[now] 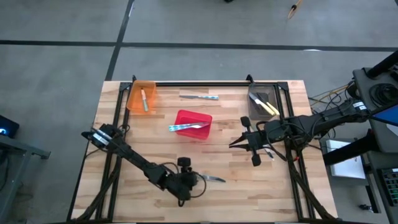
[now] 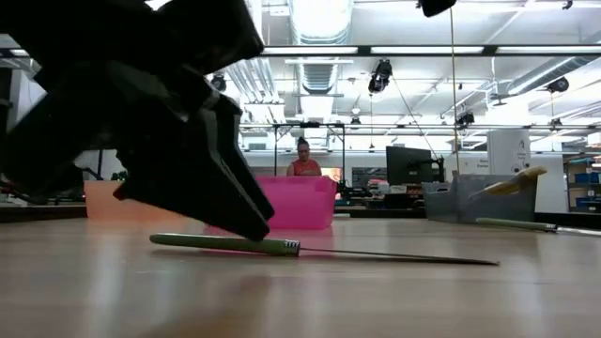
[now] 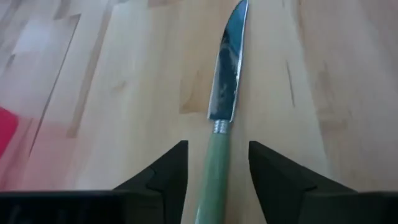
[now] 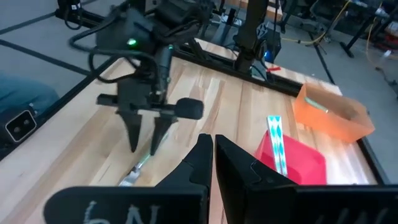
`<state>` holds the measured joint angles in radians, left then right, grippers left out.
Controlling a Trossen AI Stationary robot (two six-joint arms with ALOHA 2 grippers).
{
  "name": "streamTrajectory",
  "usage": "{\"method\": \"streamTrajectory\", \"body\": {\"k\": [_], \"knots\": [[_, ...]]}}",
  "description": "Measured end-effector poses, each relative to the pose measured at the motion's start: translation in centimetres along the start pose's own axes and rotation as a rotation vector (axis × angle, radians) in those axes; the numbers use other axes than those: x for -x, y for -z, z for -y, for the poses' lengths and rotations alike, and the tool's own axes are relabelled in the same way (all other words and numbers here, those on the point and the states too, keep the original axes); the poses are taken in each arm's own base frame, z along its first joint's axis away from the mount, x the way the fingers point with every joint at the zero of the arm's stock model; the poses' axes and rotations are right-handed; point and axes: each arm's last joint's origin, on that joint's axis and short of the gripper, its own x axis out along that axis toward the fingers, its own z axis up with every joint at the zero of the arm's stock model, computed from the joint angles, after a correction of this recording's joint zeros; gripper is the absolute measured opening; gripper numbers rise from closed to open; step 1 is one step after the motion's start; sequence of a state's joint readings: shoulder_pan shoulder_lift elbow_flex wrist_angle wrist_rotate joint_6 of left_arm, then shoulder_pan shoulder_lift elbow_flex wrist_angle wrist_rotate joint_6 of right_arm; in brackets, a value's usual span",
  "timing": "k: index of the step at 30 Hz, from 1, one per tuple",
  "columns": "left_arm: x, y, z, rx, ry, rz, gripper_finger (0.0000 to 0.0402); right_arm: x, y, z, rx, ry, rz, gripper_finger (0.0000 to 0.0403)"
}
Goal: Sort silverware by color (type)
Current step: Put the bottom green table knife into the orange bin
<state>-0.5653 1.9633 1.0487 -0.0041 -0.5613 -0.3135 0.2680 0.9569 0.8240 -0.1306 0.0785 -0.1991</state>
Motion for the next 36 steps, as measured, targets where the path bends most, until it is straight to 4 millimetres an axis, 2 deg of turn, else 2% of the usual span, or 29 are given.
{"method": "streamTrajectory", "body": {"k": [5,9,13,23,32,34,36], "knots": [[-0.4,3.0,-1.9,0.029,0.062,0.087,0.0149,-0.4,0.7,-0.1,-0.013,0.009,0.025,0.0009],[-0.5,5.4,-3.3,0.107,0.119,0.195,0.0140,-0.4,0.2,0.3,-0.023,0.034,0.095,0.0009],[-0.2,6.8,-4.1,0.151,0.125,0.227,0.0128,-0.4,0.0,0.4,-0.062,0.038,0.122,0.0009],[-1.0,7.2,-3.7,0.145,0.116,0.220,0.0112,-0.9,0.3,0.2,-0.122,0.029,0.097,0.0009],[-1.2,7.3,-3.8,0.140,0.119,0.236,0.0109,-2.3,1.0,0.1,-0.124,0.026,0.047,0.0009],[-1.2,7.3,-3.8,0.148,0.113,0.237,0.0094,-2.6,1.2,0.1,-0.132,0.024,0.036,0.0009],[-1.2,7.3,-3.7,0.152,0.115,0.236,0.0062,-2.9,1.4,0.0,-0.132,0.023,0.029,0.0009]]}}
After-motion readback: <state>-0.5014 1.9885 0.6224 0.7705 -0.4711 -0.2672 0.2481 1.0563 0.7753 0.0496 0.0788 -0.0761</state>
